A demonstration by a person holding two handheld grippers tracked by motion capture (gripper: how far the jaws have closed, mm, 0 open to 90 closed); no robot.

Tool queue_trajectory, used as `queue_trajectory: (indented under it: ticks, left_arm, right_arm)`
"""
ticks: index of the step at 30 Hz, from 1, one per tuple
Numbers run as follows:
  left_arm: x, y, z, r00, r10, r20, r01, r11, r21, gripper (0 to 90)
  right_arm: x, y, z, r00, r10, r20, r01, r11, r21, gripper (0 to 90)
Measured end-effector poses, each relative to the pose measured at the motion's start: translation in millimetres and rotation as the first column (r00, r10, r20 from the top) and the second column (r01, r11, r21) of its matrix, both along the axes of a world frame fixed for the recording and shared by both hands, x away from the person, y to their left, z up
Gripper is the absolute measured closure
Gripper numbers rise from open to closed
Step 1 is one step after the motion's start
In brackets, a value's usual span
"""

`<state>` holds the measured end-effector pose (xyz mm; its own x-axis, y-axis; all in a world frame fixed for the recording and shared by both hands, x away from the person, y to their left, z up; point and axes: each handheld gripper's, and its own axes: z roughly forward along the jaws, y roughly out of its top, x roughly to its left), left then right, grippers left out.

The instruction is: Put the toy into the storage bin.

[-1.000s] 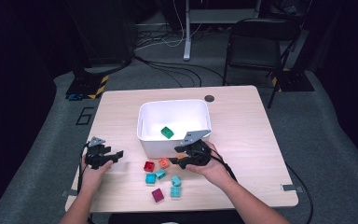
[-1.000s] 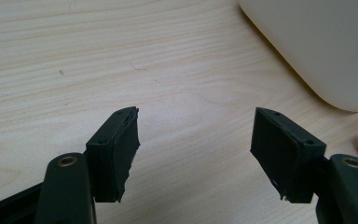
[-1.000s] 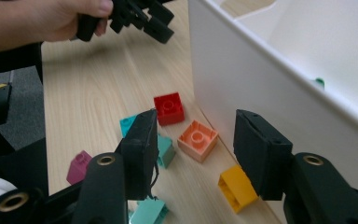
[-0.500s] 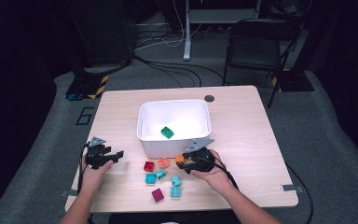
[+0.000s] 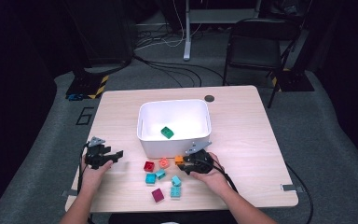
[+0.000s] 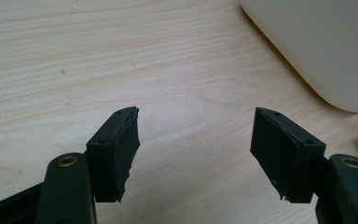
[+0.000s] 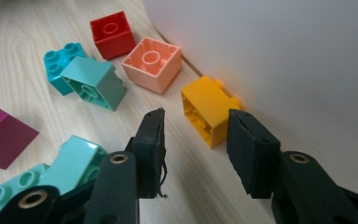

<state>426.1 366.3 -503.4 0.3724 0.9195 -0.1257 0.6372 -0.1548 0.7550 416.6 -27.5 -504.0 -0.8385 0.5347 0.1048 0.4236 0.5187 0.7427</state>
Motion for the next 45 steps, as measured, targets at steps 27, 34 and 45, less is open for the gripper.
queue_trajectory:
  ticks: [27,34,45]
  left_arm:
    - [-0.3,0.1,-0.1,1.0000,-0.001,-0.001,0.001,1.0000,-0.004,32.4]
    - [-0.5,0.8,0.6,1.0000,-0.005,-0.007,0.005,1.0000,0.000,32.4]
    - [-0.5,0.7,0.6,1.0000,-0.005,-0.007,0.005,1.0000,0.000,32.5]
  right_arm:
    - [0.2,22.6,-5.9,0.9996,0.000,0.030,0.001,0.999,-0.032,57.0]
    - [5.0,25.4,-10.0,0.9986,0.012,0.051,-0.010,0.999,-0.033,60.9]
    - [2.1,24.2,-6.7,0.9995,0.013,0.030,-0.011,0.999,-0.043,67.0]
